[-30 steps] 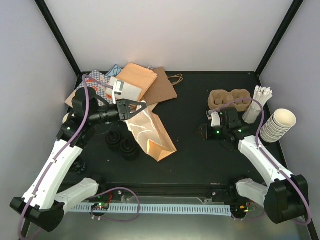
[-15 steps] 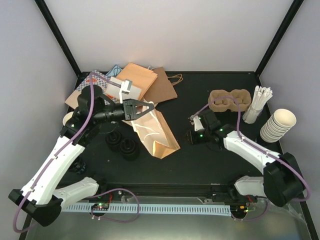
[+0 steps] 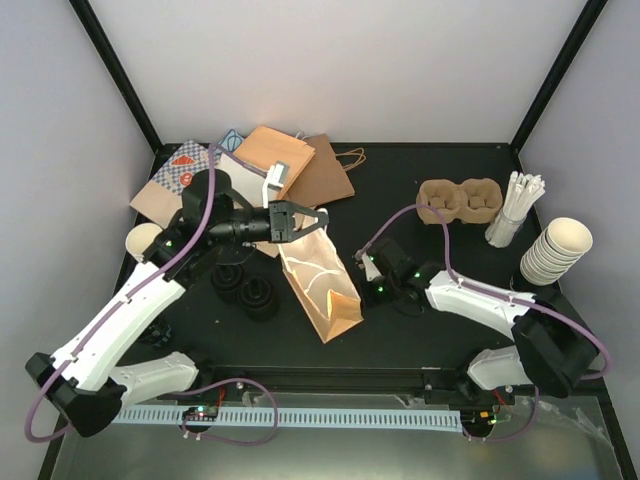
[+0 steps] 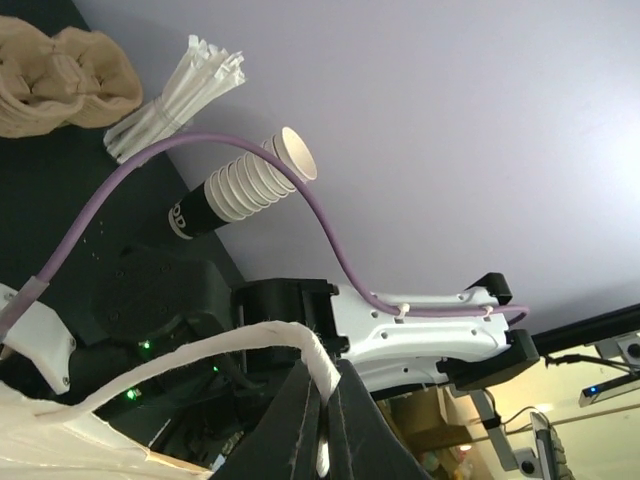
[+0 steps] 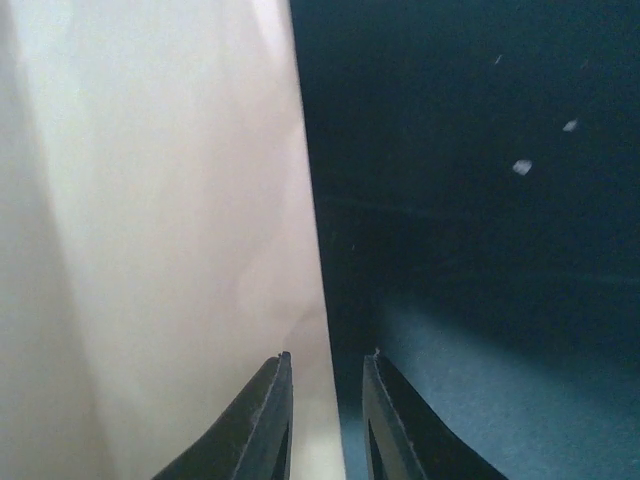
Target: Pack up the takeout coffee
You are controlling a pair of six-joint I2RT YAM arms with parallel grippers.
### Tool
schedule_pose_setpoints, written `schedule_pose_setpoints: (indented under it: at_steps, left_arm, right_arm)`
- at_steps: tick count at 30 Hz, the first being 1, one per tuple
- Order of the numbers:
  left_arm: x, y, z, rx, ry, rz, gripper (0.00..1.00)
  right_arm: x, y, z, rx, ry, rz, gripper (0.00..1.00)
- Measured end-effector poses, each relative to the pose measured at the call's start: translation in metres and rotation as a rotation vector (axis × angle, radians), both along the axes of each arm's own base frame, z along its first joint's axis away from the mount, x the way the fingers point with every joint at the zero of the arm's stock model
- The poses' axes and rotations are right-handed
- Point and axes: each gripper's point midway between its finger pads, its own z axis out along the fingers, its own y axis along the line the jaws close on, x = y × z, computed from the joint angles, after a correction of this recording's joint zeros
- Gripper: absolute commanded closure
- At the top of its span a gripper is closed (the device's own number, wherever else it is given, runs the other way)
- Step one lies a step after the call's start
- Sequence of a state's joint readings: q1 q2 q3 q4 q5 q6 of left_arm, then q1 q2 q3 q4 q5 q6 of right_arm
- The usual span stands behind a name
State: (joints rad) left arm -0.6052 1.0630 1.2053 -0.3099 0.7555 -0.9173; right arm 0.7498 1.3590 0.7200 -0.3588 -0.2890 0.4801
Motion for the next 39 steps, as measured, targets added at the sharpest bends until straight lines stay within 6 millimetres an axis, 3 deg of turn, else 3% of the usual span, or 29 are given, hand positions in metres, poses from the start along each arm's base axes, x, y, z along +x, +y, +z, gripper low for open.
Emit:
schedule_pose_setpoints:
  at_steps: [5, 10, 15, 19, 22, 24, 28, 34, 39]
  left_arm:
    - [0.008, -0.012, -0.016, 0.017, 0.031, -0.016, 0.98]
    - [0.02, -0.024, -0.038, 0.045, 0.078, -0.023, 0.95]
    - [0.027, -0.03, -0.046, 0.052, 0.089, -0.026, 0.55]
    - [0.027, -0.03, -0.046, 0.053, 0.076, -0.03, 0.31]
    - [0.026, -0.029, -0.047, 0.066, 0.066, -0.028, 0.1]
    - [0.025, -0.026, -0.047, 0.083, 0.051, -0.02, 0.02]
    - [0.018, -0.01, -0.038, 0.123, -0.003, 0.029, 0.01]
    - [-0.001, 0.03, -0.014, 0.191, -0.14, 0.15, 0.01]
    - [-0.008, 0.049, -0.029, 0.284, -0.153, 0.195, 0.01]
  right_arm:
    - [-0.017, 0.0, -0.017, -0.011, 0.035, 0.005, 0.77]
    - [-0.016, -0.011, -0.027, -0.055, 0.034, -0.045, 0.77]
    - [-0.009, -0.02, -0.02, -0.078, -0.012, -0.091, 0.75]
    - [-0.004, -0.03, -0.012, -0.112, -0.052, -0.124, 0.74]
    - [0.003, -0.036, 0.003, -0.131, -0.102, -0.154, 0.73]
    - [0.009, -0.04, 0.015, -0.14, -0.138, -0.171, 0.72]
    - [0.018, -0.046, 0.042, -0.152, -0.206, -0.202, 0.72]
    - [0.023, -0.057, 0.087, -0.154, -0.288, -0.232, 0.69]
    - [0.024, -0.06, 0.139, -0.107, -0.361, -0.238, 0.66]
